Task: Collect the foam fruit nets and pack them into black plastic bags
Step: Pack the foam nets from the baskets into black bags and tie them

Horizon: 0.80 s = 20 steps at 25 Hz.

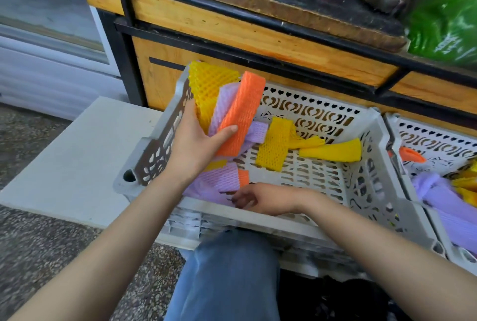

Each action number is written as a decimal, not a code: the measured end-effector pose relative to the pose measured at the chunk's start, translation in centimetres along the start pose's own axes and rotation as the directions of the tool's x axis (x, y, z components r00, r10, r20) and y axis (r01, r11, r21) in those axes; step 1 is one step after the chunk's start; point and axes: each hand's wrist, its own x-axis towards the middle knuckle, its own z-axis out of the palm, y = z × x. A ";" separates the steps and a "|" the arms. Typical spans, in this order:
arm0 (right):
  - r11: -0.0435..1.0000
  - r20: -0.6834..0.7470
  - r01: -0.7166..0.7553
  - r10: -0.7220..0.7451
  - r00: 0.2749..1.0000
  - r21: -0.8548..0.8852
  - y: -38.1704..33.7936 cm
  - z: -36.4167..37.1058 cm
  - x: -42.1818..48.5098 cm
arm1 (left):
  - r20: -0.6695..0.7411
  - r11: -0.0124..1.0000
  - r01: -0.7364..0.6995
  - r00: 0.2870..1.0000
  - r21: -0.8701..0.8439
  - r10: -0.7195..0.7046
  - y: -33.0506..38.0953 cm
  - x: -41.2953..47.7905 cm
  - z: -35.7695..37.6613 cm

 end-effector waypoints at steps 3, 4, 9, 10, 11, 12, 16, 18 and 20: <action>0.997 -0.045 -0.001 -0.003 0.999 -0.075 0.3 0.1 0.5 | 0.034 0.999 0.004 0.999 0.038 -0.006 0.2 -0.2 0.2; 0.995 -0.049 0.007 -0.012 0.999 -0.103 0.3 0.1 0.4 | 0.041 0.999 0.002 0.999 0.041 -0.003 0.2 -0.2 0.3; 0.993 -0.210 0.007 -0.032 0.977 -0.119 0.2 -1.0 -0.9 | 0.026 0.999 0.044 0.999 0.006 -0.044 0.3 -0.3 0.1; 0.996 -0.272 0.005 -0.029 0.962 -0.088 0.1 -1.4 -1.5 | 0.001 0.999 0.051 0.999 0.000 -0.051 0.3 -0.3 0.0; 0.998 -0.328 0.001 -0.020 0.945 -0.060 0.1 -1.7 -2.2 | -0.022 0.999 0.049 0.999 -0.005 -0.049 0.2 -0.2 0.0; 0.999 -0.383 -0.018 0.001 0.924 -0.041 0.2 -2.1 -3.0 | -0.041 0.999 0.041 0.998 -0.008 -0.041 0.3 -0.2 0.0; 0.992 -0.659 -0.080 0.123 0.742 0.095 1.2 -3.0 -7.2 | -0.116 1.000 -0.013 0.993 -0.016 0.011 1.8 -0.7 0.4; 0.980 -0.790 0.007 0.157 0.592 0.201 1.0 -3.0 -10.1 | -0.117 0.998 -0.065 0.991 -0.022 0.062 3.7 -1.5 1.3; 0.958 -0.879 0.150 0.152 0.452 0.243 0.2 -2.4 -13.1 | -0.046 0.993 -0.109 0.993 -0.051 0.107 6.0 -2.9 2.8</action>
